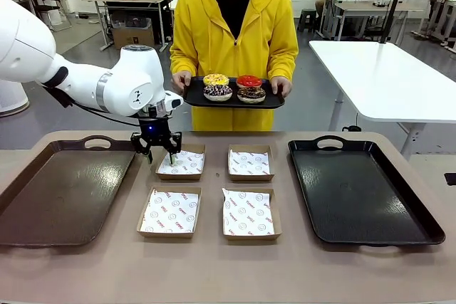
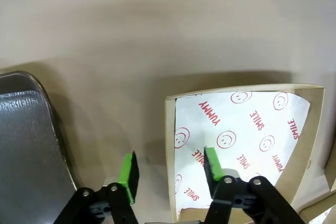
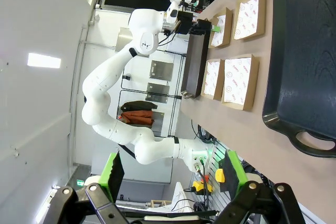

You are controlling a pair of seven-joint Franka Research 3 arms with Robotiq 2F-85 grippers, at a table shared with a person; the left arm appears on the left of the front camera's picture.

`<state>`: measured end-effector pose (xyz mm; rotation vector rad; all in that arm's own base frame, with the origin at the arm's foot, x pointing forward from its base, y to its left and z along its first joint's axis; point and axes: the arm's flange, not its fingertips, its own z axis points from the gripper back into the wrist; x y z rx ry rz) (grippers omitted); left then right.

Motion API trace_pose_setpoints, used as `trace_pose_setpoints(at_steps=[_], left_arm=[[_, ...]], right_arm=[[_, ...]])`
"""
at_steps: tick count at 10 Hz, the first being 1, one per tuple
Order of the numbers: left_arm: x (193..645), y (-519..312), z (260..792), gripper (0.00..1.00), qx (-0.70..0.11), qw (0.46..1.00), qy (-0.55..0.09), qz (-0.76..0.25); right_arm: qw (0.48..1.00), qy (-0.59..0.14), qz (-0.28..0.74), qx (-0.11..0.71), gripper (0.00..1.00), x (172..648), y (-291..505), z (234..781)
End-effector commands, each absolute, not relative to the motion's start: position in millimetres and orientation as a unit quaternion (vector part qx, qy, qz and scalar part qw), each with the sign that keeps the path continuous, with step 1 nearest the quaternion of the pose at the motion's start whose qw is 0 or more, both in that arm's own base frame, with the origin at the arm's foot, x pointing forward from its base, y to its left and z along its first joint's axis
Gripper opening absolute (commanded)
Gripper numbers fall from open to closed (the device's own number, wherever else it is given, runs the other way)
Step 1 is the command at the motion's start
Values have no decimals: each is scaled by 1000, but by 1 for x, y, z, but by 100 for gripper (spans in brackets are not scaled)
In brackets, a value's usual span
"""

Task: Individually package the donuts and arrange them on the tray.
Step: Pick up one Paper togo box.

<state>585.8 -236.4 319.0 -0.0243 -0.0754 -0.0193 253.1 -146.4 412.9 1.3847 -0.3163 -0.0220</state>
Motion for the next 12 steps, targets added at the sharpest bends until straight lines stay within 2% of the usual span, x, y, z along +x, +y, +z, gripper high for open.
trace_pose_setpoints(at_steps=[1, 10, 12], left_arm=[[588, -236, 323, 0, -25, 999, -36, -12], [583, -237, 336, 0, -26, 999, -19, 7], [574, -243, 375, 0, -32, 999, -23, 14]], right_arm=[[754, -148, -8, 640, 100, 255, -146, 413], [754, -148, -8, 640, 100, 255, -146, 413], [754, -148, -8, 640, 100, 255, -146, 413]])
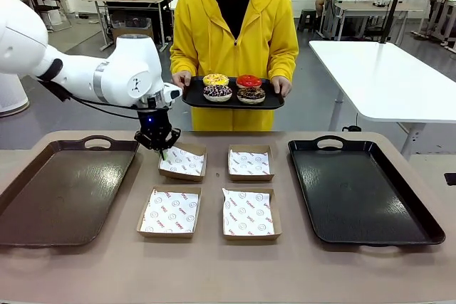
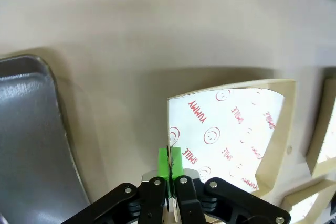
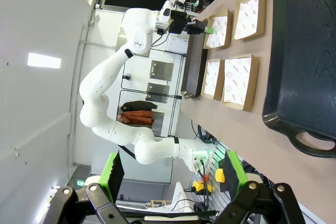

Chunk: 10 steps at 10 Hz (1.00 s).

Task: Individually package the donuts and arrange them on the tray.
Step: Pick up one Paper togo box.

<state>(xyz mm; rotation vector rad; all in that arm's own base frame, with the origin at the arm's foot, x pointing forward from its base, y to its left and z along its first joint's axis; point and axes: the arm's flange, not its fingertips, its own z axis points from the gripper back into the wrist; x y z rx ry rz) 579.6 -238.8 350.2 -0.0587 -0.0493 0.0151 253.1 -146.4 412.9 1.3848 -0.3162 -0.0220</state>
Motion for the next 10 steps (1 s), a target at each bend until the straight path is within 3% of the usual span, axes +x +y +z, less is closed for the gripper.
trace_pose_setpoints(at_steps=[1, 6, 10], left_arm=[[569, -245, 402, 0, -24, 999, -32, 6], [564, -255, 500, 0, -1, 1000, -19, 8], [558, -248, 497, 0, -14, 1000, -24, -3]], right_arm=[[754, -148, -8, 640, 100, 255, -146, 413], [754, -148, -8, 640, 100, 255, -146, 413], [754, -148, -8, 640, 100, 255, -146, 413]])
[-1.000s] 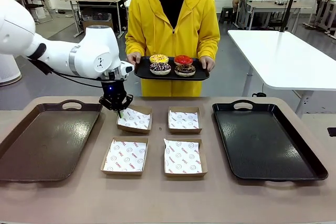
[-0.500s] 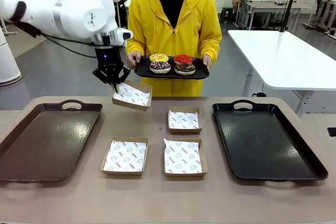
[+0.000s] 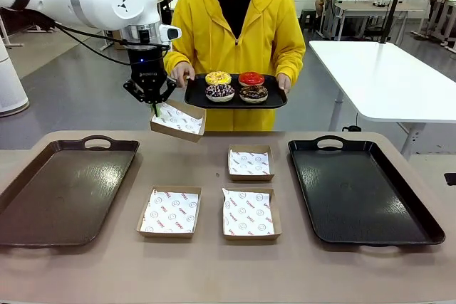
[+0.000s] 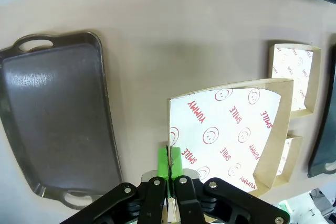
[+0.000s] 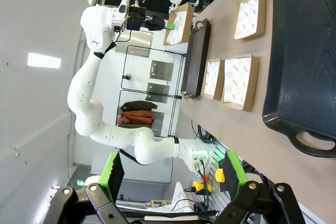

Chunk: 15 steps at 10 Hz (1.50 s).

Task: Individually package the donuts and arrange them on the tray.
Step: Pick up one Paper togo box, then place the picked Paper togo box on the Handle tray while simultaneously picking up another Paper togo box from the table with the other hand.

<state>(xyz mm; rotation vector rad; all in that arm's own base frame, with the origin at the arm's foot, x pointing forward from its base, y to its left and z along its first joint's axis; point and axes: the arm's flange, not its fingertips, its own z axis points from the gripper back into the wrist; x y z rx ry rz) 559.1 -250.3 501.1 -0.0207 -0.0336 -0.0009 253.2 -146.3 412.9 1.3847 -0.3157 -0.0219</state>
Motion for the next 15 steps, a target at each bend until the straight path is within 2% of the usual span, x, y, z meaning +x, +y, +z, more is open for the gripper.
trace_pose_setpoints(at_steps=[1, 15], left_arm=[[558, -248, 497, 0, -14, 1000, -24, -3], [558, -248, 497, 0, -14, 1000, -24, -3]], right_arm=[[754, -148, -8, 640, 100, 255, -146, 413], [754, -148, -8, 640, 100, 255, -146, 413]])
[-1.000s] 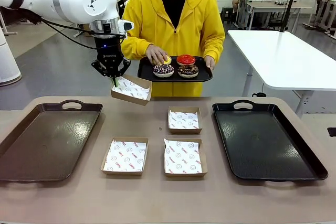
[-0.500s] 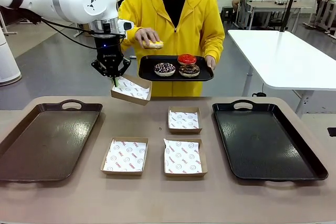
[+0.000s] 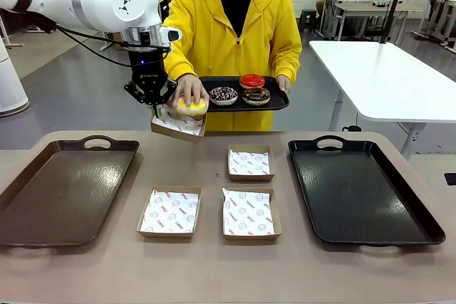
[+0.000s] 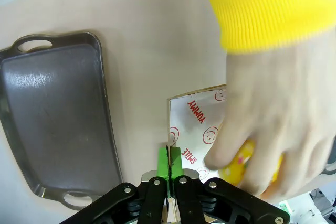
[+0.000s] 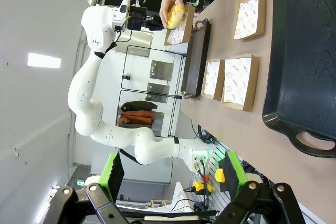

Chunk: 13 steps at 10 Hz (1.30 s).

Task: Individually package the donuts and arrange them on the tray.
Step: Place the picked Paper togo box on the Handle tray while simultaneously picking up another Paper togo box from the table with the other hand.

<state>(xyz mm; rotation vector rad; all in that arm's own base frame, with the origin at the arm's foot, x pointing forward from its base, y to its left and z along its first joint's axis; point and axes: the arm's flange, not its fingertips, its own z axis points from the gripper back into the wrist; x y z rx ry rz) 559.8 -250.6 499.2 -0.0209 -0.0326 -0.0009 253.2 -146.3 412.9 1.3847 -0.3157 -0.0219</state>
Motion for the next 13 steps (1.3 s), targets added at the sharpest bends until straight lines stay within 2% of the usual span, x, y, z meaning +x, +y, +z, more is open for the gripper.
trace_pose_setpoints(at_steps=[1, 11, 12, 13], left_arm=[[558, -248, 497, 0, -14, 1000, -24, -3], [560, -251, 499, 1, -10, 1000, -16, 0], [561, -237, 499, 1, -9, 999, -14, -47], [553, -223, 500, 1, -12, 999, -16, -51]], right_arm=[[754, -148, -8, 640, 100, 255, -146, 413], [758, -145, -10, 636, 100, 253, -146, 413], [772, -145, -29, 618, 100, 268, -139, 414], [794, -134, -41, 591, 100, 289, -126, 419]])
